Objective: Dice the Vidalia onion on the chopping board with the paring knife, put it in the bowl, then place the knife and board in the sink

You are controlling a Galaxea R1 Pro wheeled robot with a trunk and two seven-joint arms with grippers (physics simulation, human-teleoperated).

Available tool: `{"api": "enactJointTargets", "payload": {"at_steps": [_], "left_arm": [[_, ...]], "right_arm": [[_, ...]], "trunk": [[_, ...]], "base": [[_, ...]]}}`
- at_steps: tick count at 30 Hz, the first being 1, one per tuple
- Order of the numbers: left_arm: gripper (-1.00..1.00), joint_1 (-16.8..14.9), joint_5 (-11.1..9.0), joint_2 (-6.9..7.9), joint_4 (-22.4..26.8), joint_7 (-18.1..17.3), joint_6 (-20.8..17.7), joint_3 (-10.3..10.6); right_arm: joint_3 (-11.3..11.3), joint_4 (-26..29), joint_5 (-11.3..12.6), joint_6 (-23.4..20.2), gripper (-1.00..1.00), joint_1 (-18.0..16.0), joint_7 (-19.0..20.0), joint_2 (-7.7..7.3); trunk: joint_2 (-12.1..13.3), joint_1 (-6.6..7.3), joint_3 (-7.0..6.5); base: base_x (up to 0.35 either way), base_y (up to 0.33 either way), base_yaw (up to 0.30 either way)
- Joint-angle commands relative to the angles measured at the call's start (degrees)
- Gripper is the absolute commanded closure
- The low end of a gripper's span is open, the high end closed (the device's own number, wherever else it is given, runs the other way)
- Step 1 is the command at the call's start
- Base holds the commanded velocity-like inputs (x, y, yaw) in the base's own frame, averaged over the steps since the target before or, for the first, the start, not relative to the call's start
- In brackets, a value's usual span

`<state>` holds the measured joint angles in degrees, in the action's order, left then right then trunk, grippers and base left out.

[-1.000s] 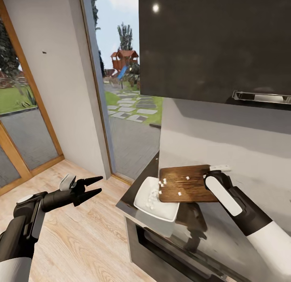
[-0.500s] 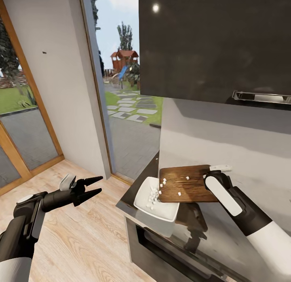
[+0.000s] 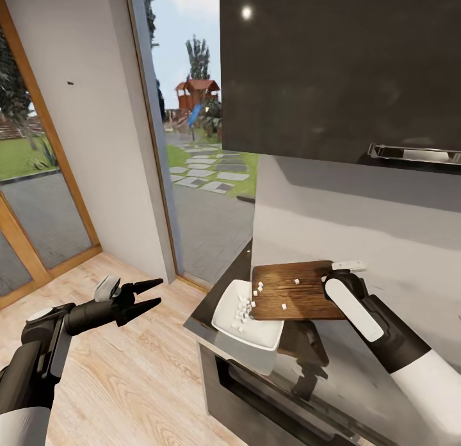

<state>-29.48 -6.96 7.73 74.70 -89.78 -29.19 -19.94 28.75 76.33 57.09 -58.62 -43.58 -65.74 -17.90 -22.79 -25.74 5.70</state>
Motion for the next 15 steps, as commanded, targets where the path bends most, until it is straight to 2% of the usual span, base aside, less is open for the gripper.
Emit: {"api": "enactJointTargets", "payload": {"at_steps": [1,15], "left_arm": [[-1.00,-0.05,0.02,0.01,0.01,-0.22,-0.61,-0.01],[-1.00,-0.05,0.02,0.01,0.01,-0.22,-0.62,-0.01]], "right_arm": [[0.17,0.05,0.48,-0.31,1.00,-0.10,-0.60,-0.04],[0.15,0.05,0.48,-0.35,1.00,-0.10,-0.51,0.41]], "trunk": [[-0.13,-0.04,0.13],[-0.13,-0.04,-0.08]], "base": [[0.000,0.000,0.000],[0.000,0.000,0.000]]}}
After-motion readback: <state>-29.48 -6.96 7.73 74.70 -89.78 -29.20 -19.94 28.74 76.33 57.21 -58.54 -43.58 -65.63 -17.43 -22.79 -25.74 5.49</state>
